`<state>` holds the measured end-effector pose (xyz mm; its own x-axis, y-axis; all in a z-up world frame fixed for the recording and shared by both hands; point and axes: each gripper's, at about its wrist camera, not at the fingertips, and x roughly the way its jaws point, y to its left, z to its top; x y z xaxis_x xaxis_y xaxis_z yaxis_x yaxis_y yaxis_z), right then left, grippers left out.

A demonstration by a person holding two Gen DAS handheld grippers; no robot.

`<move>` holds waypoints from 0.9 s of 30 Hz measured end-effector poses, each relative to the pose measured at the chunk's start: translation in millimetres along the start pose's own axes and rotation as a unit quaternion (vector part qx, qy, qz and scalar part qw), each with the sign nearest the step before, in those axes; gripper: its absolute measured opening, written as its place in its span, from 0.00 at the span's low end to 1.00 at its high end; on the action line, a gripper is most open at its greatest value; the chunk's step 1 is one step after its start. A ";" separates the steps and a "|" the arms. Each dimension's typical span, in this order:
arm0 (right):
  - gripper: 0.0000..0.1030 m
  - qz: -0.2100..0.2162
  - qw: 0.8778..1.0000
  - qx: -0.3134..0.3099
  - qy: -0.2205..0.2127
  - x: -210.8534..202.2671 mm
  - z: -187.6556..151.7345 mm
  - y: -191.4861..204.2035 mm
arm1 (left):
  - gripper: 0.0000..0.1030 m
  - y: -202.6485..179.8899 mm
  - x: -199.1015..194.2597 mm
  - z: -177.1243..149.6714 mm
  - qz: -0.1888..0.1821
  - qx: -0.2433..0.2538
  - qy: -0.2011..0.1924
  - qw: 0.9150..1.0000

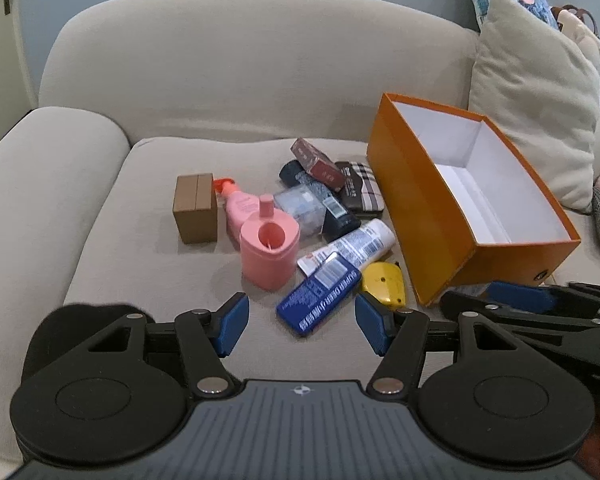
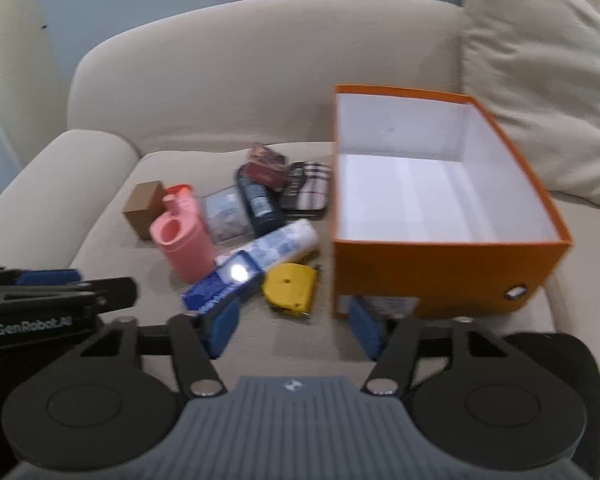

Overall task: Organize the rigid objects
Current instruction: 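Grasp the pink spouted cup with left tool while right tool grasps pink pump bottle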

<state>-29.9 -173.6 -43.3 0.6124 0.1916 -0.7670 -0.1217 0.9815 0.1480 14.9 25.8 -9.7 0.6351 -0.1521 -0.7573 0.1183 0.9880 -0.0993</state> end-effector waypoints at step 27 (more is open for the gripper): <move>0.26 0.053 0.995 -0.062 0.051 145.1 61.8 23.6 | 0.72 27.3 126.2 34.0 -0.040 0.116 0.047 0.991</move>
<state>104.4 -122.5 -112.5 0.5091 0.2874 -0.8113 -0.2814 0.9464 0.1586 124.2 32.7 -86.1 0.5437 -0.2159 -0.8110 0.3454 0.9383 -0.0182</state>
